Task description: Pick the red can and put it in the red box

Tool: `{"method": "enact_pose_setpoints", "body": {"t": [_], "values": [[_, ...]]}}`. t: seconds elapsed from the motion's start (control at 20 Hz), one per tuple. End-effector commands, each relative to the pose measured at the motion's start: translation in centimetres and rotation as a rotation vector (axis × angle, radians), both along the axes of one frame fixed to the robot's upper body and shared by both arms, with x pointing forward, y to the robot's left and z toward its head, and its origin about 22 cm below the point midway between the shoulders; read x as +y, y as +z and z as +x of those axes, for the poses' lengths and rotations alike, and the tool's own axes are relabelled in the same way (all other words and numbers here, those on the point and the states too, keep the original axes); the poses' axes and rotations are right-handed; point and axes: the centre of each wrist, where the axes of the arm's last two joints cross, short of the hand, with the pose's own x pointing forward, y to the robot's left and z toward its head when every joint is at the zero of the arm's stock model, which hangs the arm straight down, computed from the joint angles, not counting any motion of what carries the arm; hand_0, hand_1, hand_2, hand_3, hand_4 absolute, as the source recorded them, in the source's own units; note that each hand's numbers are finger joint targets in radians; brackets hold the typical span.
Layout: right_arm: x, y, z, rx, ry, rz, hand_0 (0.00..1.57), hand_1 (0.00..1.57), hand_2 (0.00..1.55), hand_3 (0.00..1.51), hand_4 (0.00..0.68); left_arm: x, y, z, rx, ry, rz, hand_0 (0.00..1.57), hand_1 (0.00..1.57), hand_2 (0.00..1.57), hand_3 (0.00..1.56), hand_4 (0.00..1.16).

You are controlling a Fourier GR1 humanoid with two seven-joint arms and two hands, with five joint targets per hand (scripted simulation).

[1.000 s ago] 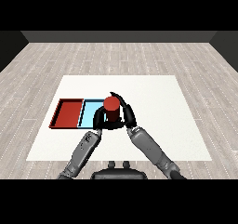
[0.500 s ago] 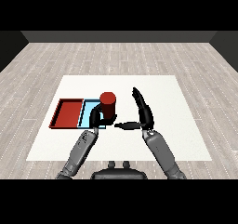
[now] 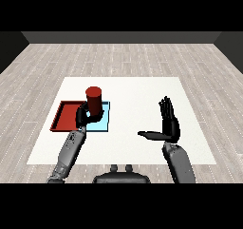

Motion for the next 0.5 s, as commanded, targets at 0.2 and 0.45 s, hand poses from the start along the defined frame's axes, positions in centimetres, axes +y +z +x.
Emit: {"method": "enact_pose_setpoints", "body": {"t": [0.2, 0.45], "values": [[-6.5, -4.5, -1.9, 0.098, -0.178, 0.014, 0.0, 0.0, 0.0, 0.0, 0.0, 11.1, -1.9, 0.4, 0.088, 0.202, 0.15, 1.57, 1.57, 1.57, 1.5, 1.13], [-6.5, -6.4, -1.6, 0.175, -0.23, 0.011, 0.0, 0.0, 0.0, 0.0, 0.0, 16.7, -4.1, 1.6, 0.255, 0.34, 0.194, 1.57, 1.57, 1.57, 1.5, 1.09]]}}
